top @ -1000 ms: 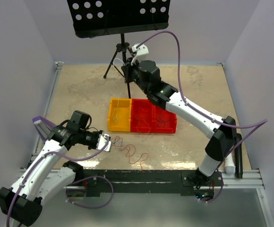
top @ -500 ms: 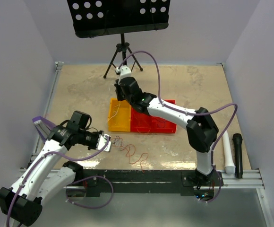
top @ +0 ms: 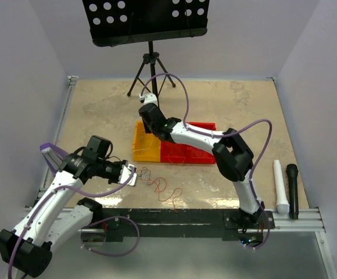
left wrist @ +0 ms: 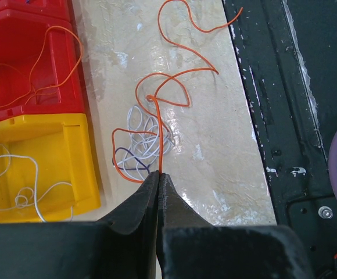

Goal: Untangle the cables

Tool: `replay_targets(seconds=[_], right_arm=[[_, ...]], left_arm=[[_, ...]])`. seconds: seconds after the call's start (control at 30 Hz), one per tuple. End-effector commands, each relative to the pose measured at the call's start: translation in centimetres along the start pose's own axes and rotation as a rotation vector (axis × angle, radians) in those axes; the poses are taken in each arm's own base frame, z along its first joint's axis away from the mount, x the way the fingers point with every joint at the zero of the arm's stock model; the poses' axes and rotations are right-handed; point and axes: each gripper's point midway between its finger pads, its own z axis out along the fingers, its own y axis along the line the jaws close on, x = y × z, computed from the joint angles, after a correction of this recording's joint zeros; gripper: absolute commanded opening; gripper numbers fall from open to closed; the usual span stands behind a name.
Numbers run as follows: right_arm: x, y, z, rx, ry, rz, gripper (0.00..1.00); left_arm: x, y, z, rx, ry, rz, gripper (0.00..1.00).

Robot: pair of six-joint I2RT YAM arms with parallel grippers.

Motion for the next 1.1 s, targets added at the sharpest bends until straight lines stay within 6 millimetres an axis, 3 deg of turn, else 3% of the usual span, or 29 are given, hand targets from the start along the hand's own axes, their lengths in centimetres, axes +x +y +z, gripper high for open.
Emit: replay_targets(seconds=[0.0, 0.53, 0.83, 0.97, 1.07], right_arm=[[-0.3, 0.2, 0.1, 0.018, 0.017, 0.011, 0.00], [3.0, 0.6, 2.0, 0.009, 0.092, -0.013, 0.00], [2.4, 0.4, 1.7, 0.021, 0.083, -0.006, 0.00], [0.5, 0.4, 0.4, 0.011, 0.040, 0.018, 0.28], [-0.9, 0.5, -0.7, -0.002, 0.016, 0.032, 0.37]], left_arm=[[-1.5, 0.6, -0.6, -0.014, -0.040, 0.018, 0.05], [-1.1, 0.6, -0.4, -0.013, -0.033, 0.015, 0.05], [-1.2, 0.6, -0.4, -0.014, -0.035, 0.021, 0.05], [-1.1, 0.7, -0.4, -0.016, -0.034, 0.018, 0.05], [-1.2, 0.7, -0.4, -0.017, -0.033, 0.023, 0.05]])
